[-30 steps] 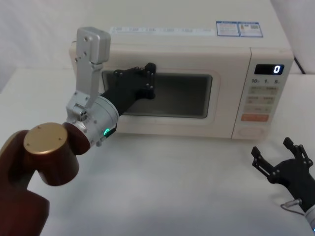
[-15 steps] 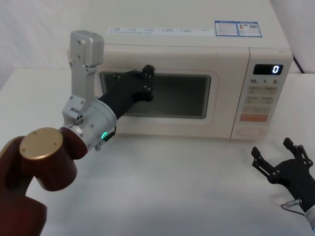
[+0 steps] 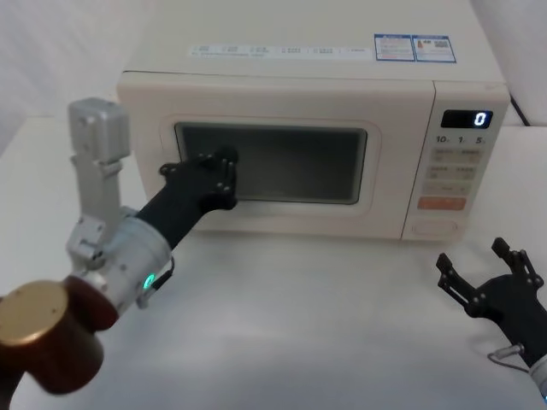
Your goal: Press the button to open the microwave door with one hand; close the microwave door with the other hand.
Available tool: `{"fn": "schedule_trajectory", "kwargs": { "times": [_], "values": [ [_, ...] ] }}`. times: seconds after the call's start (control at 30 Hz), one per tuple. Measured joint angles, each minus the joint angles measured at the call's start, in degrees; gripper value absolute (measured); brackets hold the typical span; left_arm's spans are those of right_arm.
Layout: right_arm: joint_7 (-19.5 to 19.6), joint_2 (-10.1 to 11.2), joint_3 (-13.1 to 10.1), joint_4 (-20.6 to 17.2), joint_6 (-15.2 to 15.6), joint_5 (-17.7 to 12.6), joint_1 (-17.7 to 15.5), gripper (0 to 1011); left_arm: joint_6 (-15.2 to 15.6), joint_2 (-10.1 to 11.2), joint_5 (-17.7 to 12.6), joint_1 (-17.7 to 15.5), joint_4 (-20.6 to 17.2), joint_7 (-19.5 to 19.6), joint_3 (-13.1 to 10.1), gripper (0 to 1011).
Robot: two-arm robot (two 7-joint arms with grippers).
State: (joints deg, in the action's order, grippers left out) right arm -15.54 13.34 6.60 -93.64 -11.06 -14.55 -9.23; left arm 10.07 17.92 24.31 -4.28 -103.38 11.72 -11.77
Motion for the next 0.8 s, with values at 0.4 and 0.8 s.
{"fn": "schedule_trajectory", "kwargs": {
  "times": [0.4,0.8],
  "values": [
    [0.0,0.0,0.0,0.0,0.0,0.0,0.0,1002,-4.0,0.0,-0.9,7.4,-2.8,-2.8,3.1,394],
    [0.0,0.0,0.0,0.0,0.0,0.0,0.0,1002,-5.8,-2.2,-5.1,11.5,-1.2,-6.1,4.7,771]
  ]
}}
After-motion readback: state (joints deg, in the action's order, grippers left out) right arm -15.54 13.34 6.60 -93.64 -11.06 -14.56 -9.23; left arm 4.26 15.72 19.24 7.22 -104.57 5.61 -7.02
